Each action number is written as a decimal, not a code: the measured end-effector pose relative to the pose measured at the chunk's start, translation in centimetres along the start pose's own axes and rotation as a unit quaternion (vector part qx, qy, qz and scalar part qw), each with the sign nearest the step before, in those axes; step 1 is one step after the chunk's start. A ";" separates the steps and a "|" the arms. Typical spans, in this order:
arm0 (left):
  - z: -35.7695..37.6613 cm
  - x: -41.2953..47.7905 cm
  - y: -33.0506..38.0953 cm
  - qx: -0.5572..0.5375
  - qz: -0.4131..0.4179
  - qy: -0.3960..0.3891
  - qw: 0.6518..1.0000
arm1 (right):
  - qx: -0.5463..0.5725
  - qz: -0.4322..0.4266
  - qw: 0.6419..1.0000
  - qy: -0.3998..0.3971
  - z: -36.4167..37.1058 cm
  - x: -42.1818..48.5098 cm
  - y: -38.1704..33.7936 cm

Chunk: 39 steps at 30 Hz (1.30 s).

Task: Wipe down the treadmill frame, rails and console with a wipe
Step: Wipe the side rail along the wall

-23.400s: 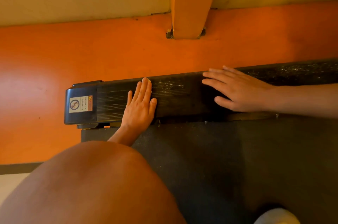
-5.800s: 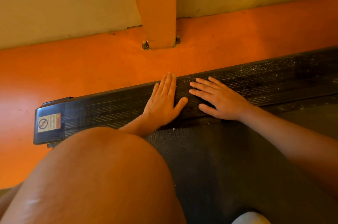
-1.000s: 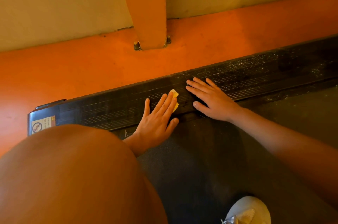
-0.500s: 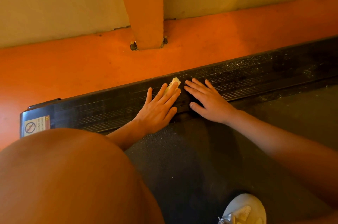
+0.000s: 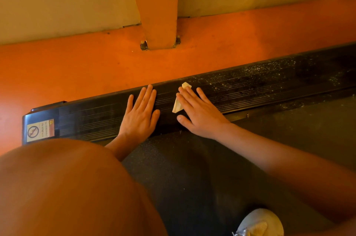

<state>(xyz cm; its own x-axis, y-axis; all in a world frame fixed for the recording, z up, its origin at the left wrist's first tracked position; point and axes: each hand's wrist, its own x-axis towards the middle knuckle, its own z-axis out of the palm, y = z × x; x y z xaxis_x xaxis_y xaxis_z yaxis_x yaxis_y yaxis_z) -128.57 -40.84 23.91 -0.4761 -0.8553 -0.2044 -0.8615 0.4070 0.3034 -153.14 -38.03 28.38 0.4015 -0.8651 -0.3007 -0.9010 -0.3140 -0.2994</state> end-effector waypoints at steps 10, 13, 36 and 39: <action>0.0 0.2 -1.5 0.015 -0.004 0.028 0.999 | -0.066 -0.074 0.995 -0.018 0.2 -1.1 1.2; 0.1 0.2 -1.4 0.006 -0.027 0.036 0.999 | -0.042 -0.026 0.999 -0.008 -0.1 -0.8 0.0; -0.2 0.4 -1.3 0.027 -0.010 0.011 1.000 | -0.050 0.014 0.999 -0.017 0.9 0.5 -0.6; -0.2 0.3 -1.5 0.025 -0.006 0.020 0.999 | -0.067 0.023 0.997 -0.022 -0.2 2.6 0.3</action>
<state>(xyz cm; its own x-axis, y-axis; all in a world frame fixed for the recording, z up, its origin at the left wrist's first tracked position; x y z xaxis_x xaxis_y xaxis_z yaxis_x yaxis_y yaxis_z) -127.41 -41.71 23.57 -0.4601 -0.8714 -0.1705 -0.8749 0.4122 0.2541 -152.37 -40.42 27.70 0.3627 -0.8628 -0.3521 -0.9316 -0.3261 -0.1607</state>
